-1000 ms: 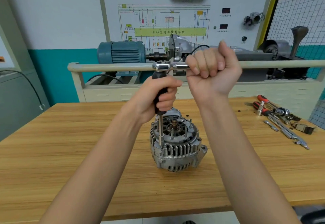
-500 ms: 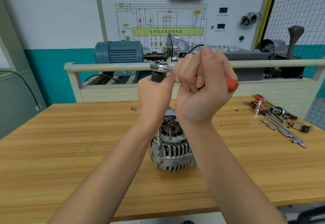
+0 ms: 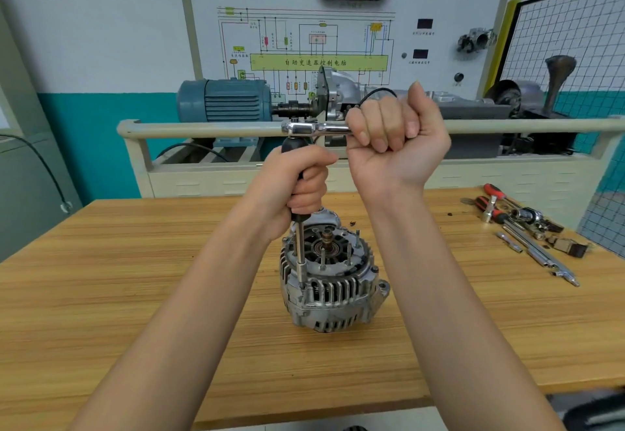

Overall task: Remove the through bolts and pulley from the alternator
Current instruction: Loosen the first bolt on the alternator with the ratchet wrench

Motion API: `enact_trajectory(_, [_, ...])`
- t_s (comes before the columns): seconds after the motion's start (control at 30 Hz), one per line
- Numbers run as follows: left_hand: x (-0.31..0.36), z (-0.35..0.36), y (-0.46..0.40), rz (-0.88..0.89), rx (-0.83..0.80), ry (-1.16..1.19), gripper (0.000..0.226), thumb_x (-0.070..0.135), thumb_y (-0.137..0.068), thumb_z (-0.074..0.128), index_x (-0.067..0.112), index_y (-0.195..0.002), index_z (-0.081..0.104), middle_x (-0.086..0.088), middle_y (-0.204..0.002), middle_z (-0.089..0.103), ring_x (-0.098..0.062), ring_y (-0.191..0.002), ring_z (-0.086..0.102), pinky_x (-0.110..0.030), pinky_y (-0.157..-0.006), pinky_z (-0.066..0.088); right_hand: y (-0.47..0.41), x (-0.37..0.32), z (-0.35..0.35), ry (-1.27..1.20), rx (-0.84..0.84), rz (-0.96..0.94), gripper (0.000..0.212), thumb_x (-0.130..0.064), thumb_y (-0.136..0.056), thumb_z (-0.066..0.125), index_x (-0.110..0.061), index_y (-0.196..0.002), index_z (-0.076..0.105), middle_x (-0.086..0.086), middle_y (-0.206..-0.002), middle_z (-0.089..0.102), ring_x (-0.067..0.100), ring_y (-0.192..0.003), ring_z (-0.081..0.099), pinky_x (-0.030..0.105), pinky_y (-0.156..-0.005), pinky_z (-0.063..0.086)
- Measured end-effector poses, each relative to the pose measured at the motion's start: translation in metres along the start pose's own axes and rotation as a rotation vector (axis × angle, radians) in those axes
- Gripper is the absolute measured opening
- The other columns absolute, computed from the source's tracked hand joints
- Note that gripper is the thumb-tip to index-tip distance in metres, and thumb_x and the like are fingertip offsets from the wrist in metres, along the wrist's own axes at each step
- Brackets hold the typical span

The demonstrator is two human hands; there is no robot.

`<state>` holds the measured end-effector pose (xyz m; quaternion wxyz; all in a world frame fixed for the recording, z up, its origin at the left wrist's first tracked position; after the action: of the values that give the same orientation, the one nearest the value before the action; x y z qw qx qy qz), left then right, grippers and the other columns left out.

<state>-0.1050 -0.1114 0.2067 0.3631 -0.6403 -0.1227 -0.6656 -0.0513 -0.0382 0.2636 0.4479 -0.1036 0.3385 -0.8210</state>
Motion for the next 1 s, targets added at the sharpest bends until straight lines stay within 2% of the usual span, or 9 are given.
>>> enact_trajectory(0.17, [0.012,-0.026,0.013,0.187,0.549,-0.128,0.047,0.001,-0.081,0.057,0.021,-0.051,0.028,0.002,-0.046,0.023,-0.013,-0.041,0.017,-0.019,-0.042,0.015,0.030,-0.002,0.039,0.378,-0.193,-0.326,0.049,-0.001,-0.084,0.040,-0.019,-0.039,0.033,-0.004,-0.035,0.028,0.009,-0.034,0.022,0.025,-0.044,0.020])
enact_trajectory(0.27, [0.016,-0.027,0.019,0.271,0.627,-0.179,0.044,-0.002,-0.078,0.057,0.020,-0.052,0.029,0.000,-0.050,0.025,-0.015,-0.051,0.019,-0.025,-0.047,0.016,0.049,-0.001,0.049,0.479,-0.224,-0.462,0.047,0.005,-0.083,0.037,-0.020,-0.044,0.033,-0.002,-0.037,0.026,0.007,-0.037,0.026,0.027,-0.046,0.020])
enact_trajectory(0.4, [0.011,-0.019,0.011,0.163,0.366,-0.109,0.043,-0.002,-0.079,0.056,0.020,-0.050,0.034,0.006,-0.040,0.027,-0.010,-0.035,0.019,-0.016,-0.038,0.018,0.035,-0.003,0.045,0.408,-0.222,-0.364,0.047,0.000,-0.083,0.038,-0.019,-0.041,0.027,-0.001,-0.035,0.022,0.007,-0.034,0.022,0.025,-0.044,0.016])
enact_trajectory(0.6, [0.006,0.007,0.006,0.016,-0.263,0.053,0.035,0.014,-0.077,0.059,0.019,-0.046,0.044,0.008,-0.036,0.031,-0.005,-0.029,0.026,-0.017,-0.035,0.019,-0.003,0.011,0.004,-0.022,-0.008,0.098,0.048,-0.014,-0.082,0.042,-0.016,-0.034,0.034,-0.004,-0.031,0.025,0.010,-0.035,0.012,0.020,-0.040,0.020])
enact_trajectory(0.67, [0.005,0.013,0.006,0.003,-0.294,0.076,0.040,0.014,-0.078,0.060,0.020,-0.043,0.042,0.009,-0.033,0.029,-0.004,-0.027,0.024,-0.015,-0.034,0.017,-0.007,0.012,-0.005,-0.149,0.037,0.130,0.048,-0.015,-0.082,0.042,-0.015,-0.035,0.033,-0.003,-0.030,0.024,0.010,-0.038,0.009,0.020,-0.040,0.018])
enact_trajectory(0.77, [0.002,0.003,0.001,0.010,-0.106,0.025,0.047,0.014,-0.083,0.056,0.021,-0.040,0.036,0.008,-0.033,0.024,-0.005,-0.027,0.018,-0.014,-0.033,0.016,-0.004,0.006,-0.007,-0.106,0.055,0.059,0.048,-0.014,-0.082,0.042,-0.016,-0.035,0.034,-0.004,-0.031,0.024,0.010,-0.031,0.016,0.020,-0.039,0.021])
enact_trajectory(0.87, [0.005,-0.012,0.002,0.096,0.207,-0.070,0.051,0.005,-0.087,0.055,0.021,-0.045,0.032,0.008,-0.036,0.024,-0.008,-0.030,0.016,-0.014,-0.036,0.016,0.009,-0.002,0.009,0.096,-0.033,-0.075,0.049,-0.013,-0.084,0.041,-0.018,-0.035,0.034,-0.005,-0.032,0.025,0.011,-0.032,0.019,0.022,-0.040,0.023])
enact_trajectory(0.93, [0.010,-0.019,0.005,0.163,0.387,-0.126,0.048,0.002,-0.085,0.055,0.019,-0.048,0.031,0.008,-0.037,0.025,-0.009,-0.030,0.018,-0.014,-0.037,0.018,0.022,-0.006,0.028,0.282,-0.141,-0.237,0.051,-0.006,-0.086,0.041,-0.019,-0.038,0.032,-0.005,-0.034,0.026,0.011,-0.034,0.017,0.024,-0.043,0.021])
enact_trajectory(1.0, [0.013,-0.019,0.008,0.205,0.463,-0.144,0.044,-0.002,-0.082,0.053,0.018,-0.049,0.030,0.008,-0.037,0.026,-0.009,-0.031,0.019,-0.013,-0.038,0.018,0.038,-0.006,0.044,0.433,-0.203,-0.415,0.044,0.001,-0.084,0.039,-0.023,-0.047,0.037,-0.006,-0.036,0.029,0.008,-0.035,0.022,0.025,-0.046,0.020])
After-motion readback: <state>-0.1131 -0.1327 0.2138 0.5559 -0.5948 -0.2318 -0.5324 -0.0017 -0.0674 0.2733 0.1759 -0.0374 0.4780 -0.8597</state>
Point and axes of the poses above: each hand's wrist, its own y-axis away from the middle knuckle, its own z-axis out of the palm, x = y × z, the point moved 9 cm from there along -y, towards the middle knuckle
